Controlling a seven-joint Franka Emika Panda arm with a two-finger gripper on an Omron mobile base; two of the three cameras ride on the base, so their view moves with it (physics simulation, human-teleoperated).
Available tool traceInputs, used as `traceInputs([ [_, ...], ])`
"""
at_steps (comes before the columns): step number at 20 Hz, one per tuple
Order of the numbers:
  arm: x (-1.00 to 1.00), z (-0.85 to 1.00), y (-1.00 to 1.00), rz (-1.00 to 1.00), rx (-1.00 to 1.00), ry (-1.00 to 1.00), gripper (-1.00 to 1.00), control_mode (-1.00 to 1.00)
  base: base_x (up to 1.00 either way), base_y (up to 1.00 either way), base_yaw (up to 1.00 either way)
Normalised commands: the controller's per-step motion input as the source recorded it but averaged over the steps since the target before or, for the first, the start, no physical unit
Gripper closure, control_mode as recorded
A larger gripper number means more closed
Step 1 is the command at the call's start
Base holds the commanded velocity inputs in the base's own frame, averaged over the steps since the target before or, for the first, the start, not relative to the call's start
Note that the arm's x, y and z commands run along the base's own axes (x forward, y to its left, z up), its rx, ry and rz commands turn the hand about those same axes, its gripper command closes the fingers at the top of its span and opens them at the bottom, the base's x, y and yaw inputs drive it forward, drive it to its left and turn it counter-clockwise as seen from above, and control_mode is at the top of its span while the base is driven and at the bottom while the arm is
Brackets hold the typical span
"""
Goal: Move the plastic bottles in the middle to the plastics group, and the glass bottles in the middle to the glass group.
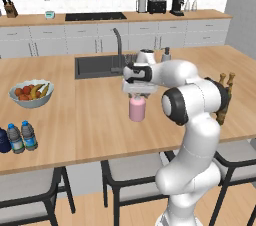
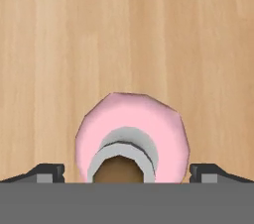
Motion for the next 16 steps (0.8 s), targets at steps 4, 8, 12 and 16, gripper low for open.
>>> traceInputs([
  [4, 0.33, -0.19, 0.04, -0.07, -0.02, -0.18, -1.00, -1.00, 0.00, 0.00, 0.00],
  [8, 0.17, -0.07, 0.02, -0.07, -0.01, -0.15, -1.00, -1.00, 0.00, 0.00, 0.00],
  [12, -0.02, -0.13, 0.00, -0.06, 0.00, -0.05, -1.00, -1.00, 0.00, 0.00, 0.00],
  [16, -0.12, -0.28, 0.00, -0.06, 0.00, 0.00, 1.00, -1.00, 0.00, 0.00, 0.00],
])
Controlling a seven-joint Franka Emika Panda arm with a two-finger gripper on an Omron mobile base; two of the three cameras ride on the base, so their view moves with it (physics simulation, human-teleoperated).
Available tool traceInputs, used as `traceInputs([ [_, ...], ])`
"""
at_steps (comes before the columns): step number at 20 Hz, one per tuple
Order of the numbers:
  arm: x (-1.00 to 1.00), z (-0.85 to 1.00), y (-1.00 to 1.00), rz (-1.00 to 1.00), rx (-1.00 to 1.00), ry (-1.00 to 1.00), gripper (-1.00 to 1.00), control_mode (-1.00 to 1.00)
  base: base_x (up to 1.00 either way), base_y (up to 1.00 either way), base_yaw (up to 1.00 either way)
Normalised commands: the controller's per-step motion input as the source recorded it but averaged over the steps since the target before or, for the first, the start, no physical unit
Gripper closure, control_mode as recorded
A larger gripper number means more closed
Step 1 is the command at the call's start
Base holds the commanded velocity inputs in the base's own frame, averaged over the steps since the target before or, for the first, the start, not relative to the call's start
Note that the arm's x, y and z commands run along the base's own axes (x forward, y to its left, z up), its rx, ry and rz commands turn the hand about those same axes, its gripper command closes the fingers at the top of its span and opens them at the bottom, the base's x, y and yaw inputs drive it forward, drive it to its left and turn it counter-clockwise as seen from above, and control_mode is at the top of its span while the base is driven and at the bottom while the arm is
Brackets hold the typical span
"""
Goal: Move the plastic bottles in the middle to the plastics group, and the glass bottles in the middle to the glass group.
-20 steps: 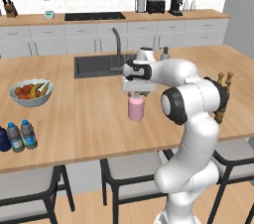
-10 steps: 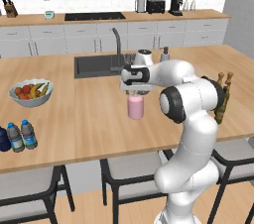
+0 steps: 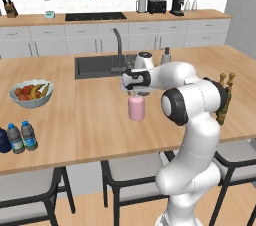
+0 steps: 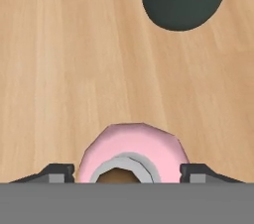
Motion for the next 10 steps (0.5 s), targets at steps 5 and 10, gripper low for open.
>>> traceInputs([
  [5, -0.02, -0.22, -0.05, -0.03, 0.00, 0.00, 1.00, -1.00, 0.00, 0.00, 0.00],
  [10, -0.22, 0.01, -0.12, 0.00, 0.01, 0.00, 1.00, -1.00, 0.00, 0.00, 0.00],
])
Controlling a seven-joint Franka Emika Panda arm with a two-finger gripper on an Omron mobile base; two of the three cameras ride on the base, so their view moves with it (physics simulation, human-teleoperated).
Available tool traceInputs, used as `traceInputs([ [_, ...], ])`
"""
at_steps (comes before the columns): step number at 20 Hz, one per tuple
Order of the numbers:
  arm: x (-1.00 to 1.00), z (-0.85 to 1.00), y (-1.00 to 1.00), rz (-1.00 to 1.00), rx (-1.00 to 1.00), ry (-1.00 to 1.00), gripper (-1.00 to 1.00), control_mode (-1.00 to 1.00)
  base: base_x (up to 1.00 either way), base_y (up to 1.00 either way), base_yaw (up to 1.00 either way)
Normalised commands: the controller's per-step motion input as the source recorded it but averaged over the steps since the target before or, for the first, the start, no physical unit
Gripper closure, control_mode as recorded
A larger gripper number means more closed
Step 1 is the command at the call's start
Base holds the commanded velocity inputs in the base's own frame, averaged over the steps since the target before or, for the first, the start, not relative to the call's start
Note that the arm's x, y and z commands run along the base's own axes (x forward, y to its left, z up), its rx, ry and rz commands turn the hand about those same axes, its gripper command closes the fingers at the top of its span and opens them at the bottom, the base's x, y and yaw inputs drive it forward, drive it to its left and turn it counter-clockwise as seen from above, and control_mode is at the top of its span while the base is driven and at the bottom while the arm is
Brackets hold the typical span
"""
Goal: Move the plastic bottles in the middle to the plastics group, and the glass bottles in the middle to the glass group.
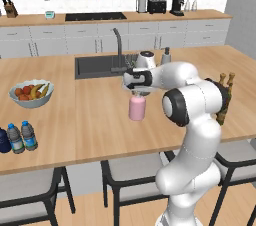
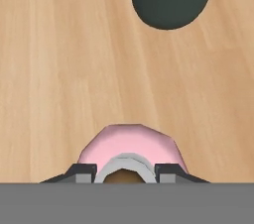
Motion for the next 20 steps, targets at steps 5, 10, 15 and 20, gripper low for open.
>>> traceInputs([
  [5, -0.63, 0.32, -0.20, 0.01, 0.03, -0.01, 1.00, -1.00, 0.00, 0.00, 0.00],
  [10, -0.85, 0.35, -0.10, 0.02, 0.00, -0.13, 1.00, -1.00, 0.00, 0.00, 0.00],
  [15, -0.65, 0.14, -0.59, 0.01, -0.05, -0.09, 1.00, -1.00, 0.00, 0.00, 0.00],
  [20, -0.51, 0.11, -0.84, 0.00, -0.02, -0.01, 1.00, -1.00, 0.00, 0.00, 0.00],
])
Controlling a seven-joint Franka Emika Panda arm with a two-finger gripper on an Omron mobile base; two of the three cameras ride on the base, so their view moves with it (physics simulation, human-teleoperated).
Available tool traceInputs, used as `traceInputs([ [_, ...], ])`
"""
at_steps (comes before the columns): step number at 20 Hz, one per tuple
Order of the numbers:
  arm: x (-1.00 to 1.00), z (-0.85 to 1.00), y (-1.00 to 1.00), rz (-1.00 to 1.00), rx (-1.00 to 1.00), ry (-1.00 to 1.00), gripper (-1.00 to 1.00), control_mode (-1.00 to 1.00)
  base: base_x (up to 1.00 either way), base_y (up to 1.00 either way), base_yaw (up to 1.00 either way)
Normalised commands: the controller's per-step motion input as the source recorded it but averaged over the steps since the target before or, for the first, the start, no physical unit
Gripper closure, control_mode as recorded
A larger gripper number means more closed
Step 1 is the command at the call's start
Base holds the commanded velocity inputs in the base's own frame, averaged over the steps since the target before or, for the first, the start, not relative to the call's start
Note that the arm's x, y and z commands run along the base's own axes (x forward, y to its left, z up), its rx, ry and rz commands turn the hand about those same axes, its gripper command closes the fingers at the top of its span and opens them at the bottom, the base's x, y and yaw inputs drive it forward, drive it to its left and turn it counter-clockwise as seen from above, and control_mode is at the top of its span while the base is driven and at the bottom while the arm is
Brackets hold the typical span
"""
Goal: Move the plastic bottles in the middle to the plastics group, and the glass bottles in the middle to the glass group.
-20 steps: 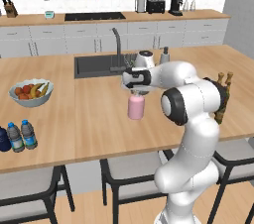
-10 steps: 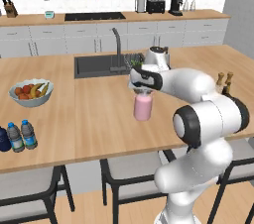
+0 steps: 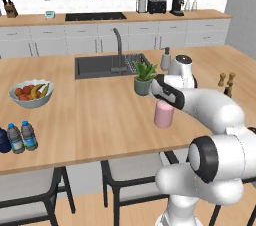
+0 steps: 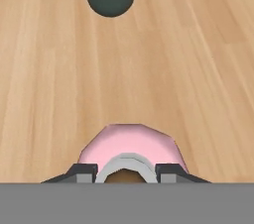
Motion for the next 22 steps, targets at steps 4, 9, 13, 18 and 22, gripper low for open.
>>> traceInputs([
  [4, -0.38, 0.07, -0.95, 0.00, -0.03, -0.03, 1.00, -1.00, 0.00, 0.00, 0.00],
  [9, -0.04, 0.00, -0.91, 0.00, -0.14, 0.01, 1.00, -1.00, 0.00, 0.00, 0.00],
  [13, 0.00, 0.00, -0.78, -0.10, -0.22, 0.00, 1.00, -1.00, 0.00, 0.00, 0.00],
  [18, 0.16, 0.02, -0.69, -0.16, -0.09, 0.05, 1.00, -1.00, 0.00, 0.00, 0.00],
  [22, 0.05, -0.02, -0.51, -0.11, 0.00, 0.04, 1.00, -1.00, 0.00, 0.00, 0.00],
])
